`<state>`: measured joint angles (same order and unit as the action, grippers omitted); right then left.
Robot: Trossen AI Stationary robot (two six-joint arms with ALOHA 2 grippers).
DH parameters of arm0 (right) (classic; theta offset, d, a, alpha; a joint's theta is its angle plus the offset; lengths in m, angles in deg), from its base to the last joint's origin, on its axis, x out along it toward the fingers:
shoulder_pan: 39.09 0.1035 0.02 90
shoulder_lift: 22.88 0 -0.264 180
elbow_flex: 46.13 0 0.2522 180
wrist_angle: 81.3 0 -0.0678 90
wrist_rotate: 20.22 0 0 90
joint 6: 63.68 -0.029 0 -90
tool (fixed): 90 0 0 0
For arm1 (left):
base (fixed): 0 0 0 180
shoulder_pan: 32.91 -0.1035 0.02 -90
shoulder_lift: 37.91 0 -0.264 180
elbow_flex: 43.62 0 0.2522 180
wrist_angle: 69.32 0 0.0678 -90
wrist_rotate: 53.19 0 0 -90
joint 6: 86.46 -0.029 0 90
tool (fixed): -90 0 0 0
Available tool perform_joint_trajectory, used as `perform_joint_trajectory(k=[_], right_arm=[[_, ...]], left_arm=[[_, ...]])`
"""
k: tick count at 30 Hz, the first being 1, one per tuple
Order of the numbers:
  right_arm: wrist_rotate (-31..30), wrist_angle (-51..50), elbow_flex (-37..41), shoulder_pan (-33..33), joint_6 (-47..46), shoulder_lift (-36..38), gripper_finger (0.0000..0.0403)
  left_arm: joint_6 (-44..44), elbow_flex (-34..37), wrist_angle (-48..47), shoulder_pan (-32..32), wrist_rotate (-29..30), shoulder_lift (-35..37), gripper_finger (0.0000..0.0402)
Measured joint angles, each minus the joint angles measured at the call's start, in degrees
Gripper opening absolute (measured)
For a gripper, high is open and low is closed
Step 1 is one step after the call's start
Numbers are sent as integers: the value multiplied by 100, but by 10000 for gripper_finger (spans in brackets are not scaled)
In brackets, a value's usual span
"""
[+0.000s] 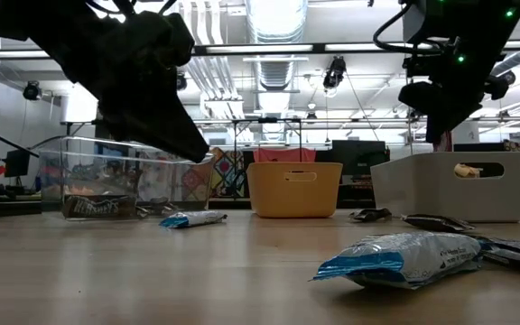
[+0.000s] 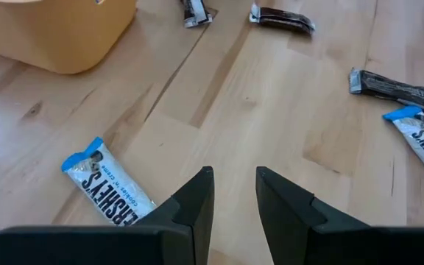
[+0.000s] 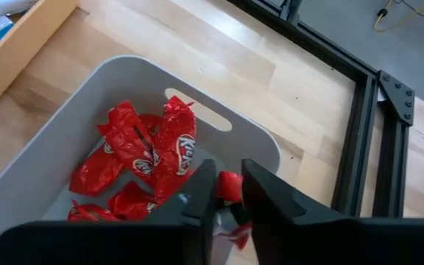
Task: Organize candy in baskets
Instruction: Put the red chocolate into the gray bin, then put the white chocolate into the yellow bin
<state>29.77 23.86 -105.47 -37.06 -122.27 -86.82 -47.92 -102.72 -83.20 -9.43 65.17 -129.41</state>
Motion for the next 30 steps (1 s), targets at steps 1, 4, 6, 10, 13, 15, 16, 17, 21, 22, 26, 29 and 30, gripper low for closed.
perform_joint_trajectory(k=[1,4,6,10,13,15,16,17,21,22,26,29,30], right_arm=[[6,18,0,1,-1,0,69],[16,28,0,1,-1,0,103],[-20,32,0,1,0,0,123],[-38,53,0,6,4,0,154],[-39,92,0,6,7,0,165],[-26,153,2,6,14,0,168],[-15,182,2,6,17,1,168],[-7,190,2,6,29,0,168],[0,207,2,8,53,2,169],[1,212,2,8,54,2,169],[5,293,2,8,69,2,169],[9,356,2,8,71,2,169],[12,360,2,8,71,2,169]], left_arm=[[0,0,-2,0,2,0,86],[2,0,-2,-14,3,-2,86],[17,0,-4,-29,4,-4,86],[96,0,0,-78,107,-34,94],[101,0,-1,-87,267,-108,113],[62,0,-2,-87,398,-159,129],[24,0,0,-87,482,-188,138],[-52,0,-6,-86,589,-219,147],[-354,0,-41,-67,870,-372,172],[-404,0,-45,-66,874,-406,174],[-510,2,-41,-40,874,-603,175],[-492,2,-32,-5,874,-769,171],[-453,2,-3,4,874,-820,170]])
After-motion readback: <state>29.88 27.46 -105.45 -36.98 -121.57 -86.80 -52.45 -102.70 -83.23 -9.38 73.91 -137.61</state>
